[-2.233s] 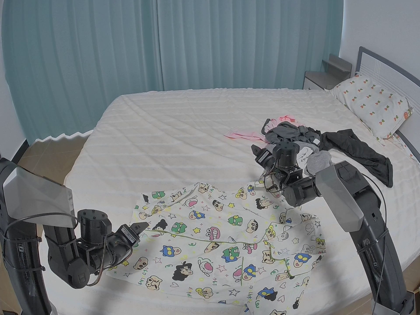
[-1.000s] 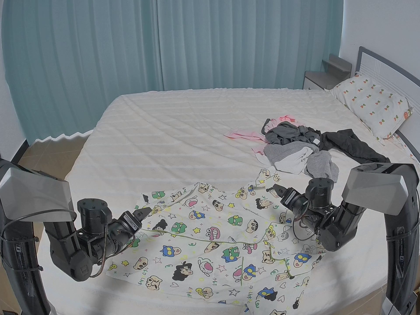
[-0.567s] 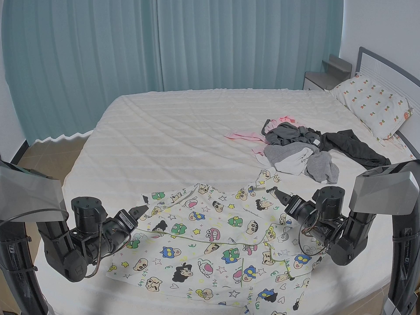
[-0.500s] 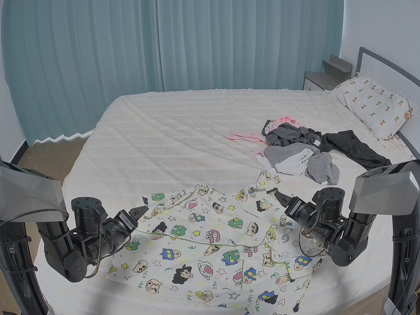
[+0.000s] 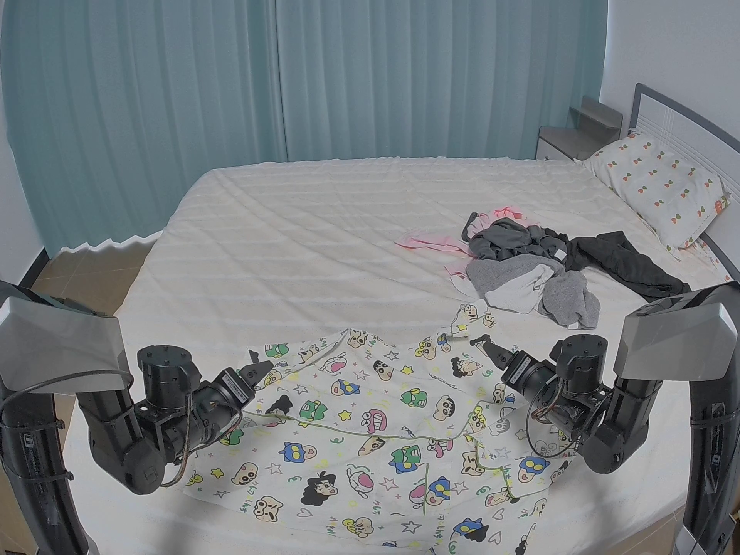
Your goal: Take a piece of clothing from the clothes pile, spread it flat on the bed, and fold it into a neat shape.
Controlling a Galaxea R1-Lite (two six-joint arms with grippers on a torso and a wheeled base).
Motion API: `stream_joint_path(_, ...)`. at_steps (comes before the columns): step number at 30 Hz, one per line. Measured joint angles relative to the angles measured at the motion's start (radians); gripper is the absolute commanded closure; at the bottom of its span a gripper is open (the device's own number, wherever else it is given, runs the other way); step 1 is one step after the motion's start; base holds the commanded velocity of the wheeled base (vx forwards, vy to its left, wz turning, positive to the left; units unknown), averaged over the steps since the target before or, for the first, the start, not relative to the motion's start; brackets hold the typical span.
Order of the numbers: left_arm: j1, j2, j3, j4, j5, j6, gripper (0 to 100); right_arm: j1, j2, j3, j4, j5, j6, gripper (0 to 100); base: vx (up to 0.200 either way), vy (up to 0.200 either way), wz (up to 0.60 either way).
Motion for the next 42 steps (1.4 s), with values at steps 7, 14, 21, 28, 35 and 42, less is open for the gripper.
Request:
stream_joint_path(7,0.004,0.043,-0.207,0.278,0.0,0.033,0,0.013,0.001,0.002,-0.001,-0.002,0.001,0,0.0,0.0,0.0)
stream_joint_path(14,0.005,0.105,-0.499,0.544,0.009,0.047,0,0.019,0.005,0.003,-0.018,-0.003,0.0,0,0.0,0.0,0.0)
stream_joint_path(21,0.002,0.201,-0.652,0.643,0.05,0.085,0,0.02,0.014,0.003,-0.029,-0.004,-0.002,0,0.0,0.0,0.0)
stream_joint_path(28,0.022,0.253,-0.667,0.606,0.08,0.277,0,0.021,0.018,0.003,-0.029,-0.002,-0.001,0,0.0,0.0,0.0)
stream_joint_path(35,0.069,0.271,-0.641,0.484,0.071,0.541,0,0.022,0.02,0.004,-0.029,0.001,-0.002,0,0.0,0.0,0.0)
stream_joint_path(42,0.1,0.278,-0.546,0.397,-0.054,0.756,0,0.022,0.025,0.004,-0.029,0.006,-0.002,0,0.0,0.0,0.0)
